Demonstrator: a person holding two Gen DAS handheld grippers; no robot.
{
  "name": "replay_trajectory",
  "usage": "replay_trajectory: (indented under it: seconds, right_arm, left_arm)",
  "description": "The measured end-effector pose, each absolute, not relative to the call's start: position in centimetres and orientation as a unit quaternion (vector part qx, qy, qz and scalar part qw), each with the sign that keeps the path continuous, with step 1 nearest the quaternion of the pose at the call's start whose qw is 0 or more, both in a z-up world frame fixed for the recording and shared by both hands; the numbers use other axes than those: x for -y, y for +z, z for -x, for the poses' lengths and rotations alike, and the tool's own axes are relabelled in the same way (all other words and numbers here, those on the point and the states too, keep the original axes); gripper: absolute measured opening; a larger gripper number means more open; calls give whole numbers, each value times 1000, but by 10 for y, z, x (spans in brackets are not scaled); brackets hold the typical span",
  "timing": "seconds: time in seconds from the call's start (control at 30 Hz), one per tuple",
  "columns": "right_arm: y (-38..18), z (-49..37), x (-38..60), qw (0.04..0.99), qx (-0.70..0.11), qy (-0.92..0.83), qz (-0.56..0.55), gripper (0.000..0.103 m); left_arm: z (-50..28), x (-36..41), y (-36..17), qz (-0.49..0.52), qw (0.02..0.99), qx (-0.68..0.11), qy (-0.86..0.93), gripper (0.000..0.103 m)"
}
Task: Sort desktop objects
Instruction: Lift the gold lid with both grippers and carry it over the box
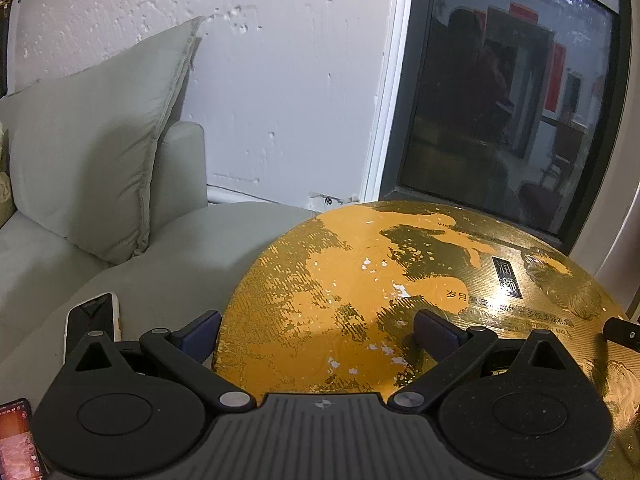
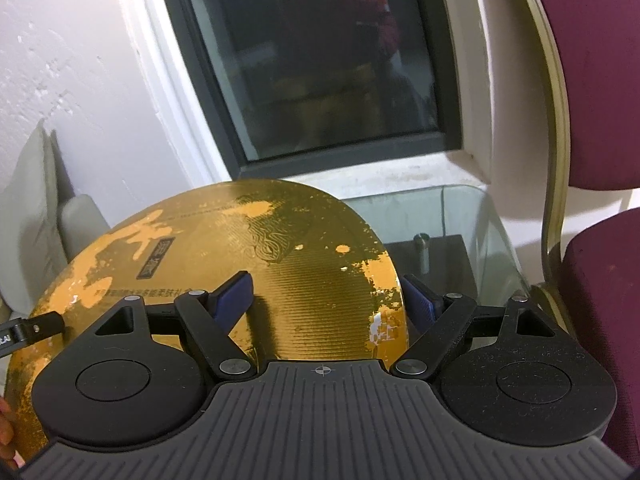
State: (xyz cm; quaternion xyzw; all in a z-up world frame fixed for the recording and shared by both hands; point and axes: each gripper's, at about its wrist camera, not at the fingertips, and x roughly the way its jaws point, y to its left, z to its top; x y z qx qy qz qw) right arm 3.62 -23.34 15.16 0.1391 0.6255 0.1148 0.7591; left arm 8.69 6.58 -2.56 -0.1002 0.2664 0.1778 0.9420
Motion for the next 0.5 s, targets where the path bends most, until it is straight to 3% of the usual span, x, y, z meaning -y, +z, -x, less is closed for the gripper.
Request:
replay_trajectory:
  seconds: [0.5]
  right_arm:
    - [143,-35,230,751,-638,108,-136,83]
  left_arm:
    - [-93,-68,-38,97,940,-275,177,100]
